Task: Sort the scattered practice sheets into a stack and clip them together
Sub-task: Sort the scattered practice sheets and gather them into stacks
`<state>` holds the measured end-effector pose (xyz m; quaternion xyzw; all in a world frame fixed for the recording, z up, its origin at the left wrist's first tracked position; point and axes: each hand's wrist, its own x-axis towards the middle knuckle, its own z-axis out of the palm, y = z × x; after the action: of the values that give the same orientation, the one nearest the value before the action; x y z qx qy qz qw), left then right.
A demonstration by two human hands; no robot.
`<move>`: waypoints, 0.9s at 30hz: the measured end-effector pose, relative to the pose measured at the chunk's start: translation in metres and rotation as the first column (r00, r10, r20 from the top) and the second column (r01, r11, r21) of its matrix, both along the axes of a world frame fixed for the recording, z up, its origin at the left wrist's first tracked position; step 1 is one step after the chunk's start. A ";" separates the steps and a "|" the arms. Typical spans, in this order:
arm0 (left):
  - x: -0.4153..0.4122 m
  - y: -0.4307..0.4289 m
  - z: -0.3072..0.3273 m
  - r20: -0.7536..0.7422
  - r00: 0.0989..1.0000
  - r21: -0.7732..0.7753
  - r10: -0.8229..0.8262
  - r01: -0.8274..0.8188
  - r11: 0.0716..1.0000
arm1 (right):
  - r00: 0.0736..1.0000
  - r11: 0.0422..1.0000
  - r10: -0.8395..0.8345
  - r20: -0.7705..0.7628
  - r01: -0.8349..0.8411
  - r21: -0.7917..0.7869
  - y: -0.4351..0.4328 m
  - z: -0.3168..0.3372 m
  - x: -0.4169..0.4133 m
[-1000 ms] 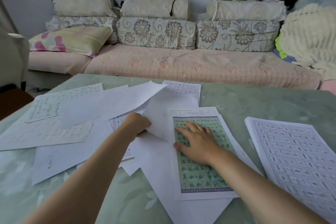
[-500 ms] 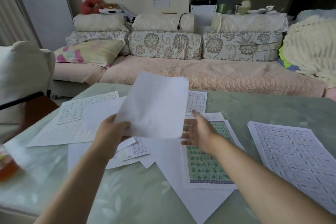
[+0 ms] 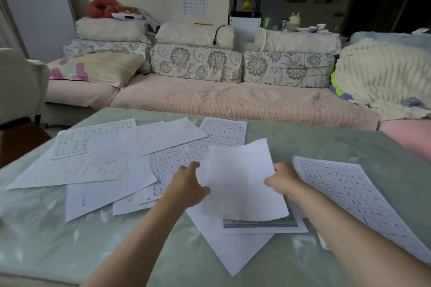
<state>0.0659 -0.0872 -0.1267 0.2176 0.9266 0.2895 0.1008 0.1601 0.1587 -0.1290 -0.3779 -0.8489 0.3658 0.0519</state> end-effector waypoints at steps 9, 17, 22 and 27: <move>0.003 0.040 -0.026 -0.194 0.883 -0.300 -0.428 0.362 0.882 | 0.874 0.766 0.413 0.256 -0.485 0.422 -0.003 -0.011 0.011; -0.049 0.022 -0.013 -0.279 0.909 -0.099 -0.310 0.294 0.951 | 0.887 0.724 0.381 0.262 -0.462 0.513 -0.030 0.000 -0.029; -0.109 -0.034 -0.007 -0.344 0.938 -0.036 -0.037 0.026 0.999 | 0.836 0.695 0.511 0.201 -0.540 0.474 -0.079 0.008 -0.098; -0.148 -0.103 -0.026 -0.366 0.922 -0.125 0.131 -0.187 0.974 | 0.752 0.654 0.632 0.190 -0.648 0.390 -0.139 0.004 -0.182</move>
<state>-0.0826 -0.1903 -0.1529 0.1816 0.9641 0.1787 -0.0753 -0.0219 0.0199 -0.1250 -0.0401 -0.9869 0.1557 -0.0134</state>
